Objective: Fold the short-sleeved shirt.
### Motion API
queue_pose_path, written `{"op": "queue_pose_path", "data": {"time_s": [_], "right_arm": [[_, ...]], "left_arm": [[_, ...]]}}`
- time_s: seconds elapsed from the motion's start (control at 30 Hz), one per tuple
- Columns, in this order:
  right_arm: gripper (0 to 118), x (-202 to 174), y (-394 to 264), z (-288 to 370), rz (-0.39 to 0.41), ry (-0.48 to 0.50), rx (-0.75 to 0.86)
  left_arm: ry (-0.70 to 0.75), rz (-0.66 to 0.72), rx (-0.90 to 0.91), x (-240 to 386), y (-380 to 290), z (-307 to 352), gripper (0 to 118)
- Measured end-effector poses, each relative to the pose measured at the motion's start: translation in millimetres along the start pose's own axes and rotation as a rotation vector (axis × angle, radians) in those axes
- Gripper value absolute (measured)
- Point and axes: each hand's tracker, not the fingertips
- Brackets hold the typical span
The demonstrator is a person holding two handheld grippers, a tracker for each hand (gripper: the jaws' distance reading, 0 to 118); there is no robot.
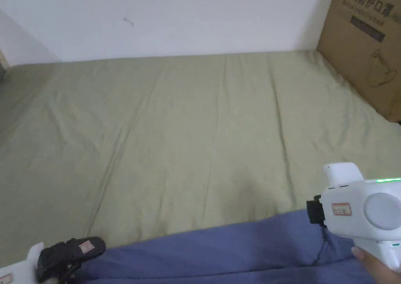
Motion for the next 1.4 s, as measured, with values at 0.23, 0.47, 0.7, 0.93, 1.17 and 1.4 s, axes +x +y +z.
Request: {"op": "queue_pose_path", "data": {"time_s": [0.23,0.47,0.7,0.93,1.17,1.4], "right_arm": [[0,10,-6,0,-0.016,0.008,-0.027],[0,11,-3,2,-0.011,0.017,-0.015],[0,12,-3,5,-0.007,0.056,0.003],[0,17,-10,8,-0.012,0.077,0.008],[0,28,-22,6,-0.024,0.064,-0.017],[0,31,-20,6,-0.044,0.055,0.023]], "left_arm": [[0.295,-0.148,0.078,-1,-2,-9,9],[0.744,-0.555,0.328,90,-19,20,9],[0.832,-0.565,0.292,136,-23,9,9],[0.606,-0.493,-0.013,139,-56,-141,12],[0.448,-0.348,-0.207,117,-75,-237,118],[0.633,-0.639,-0.031,143,-74,-178,104]]}}
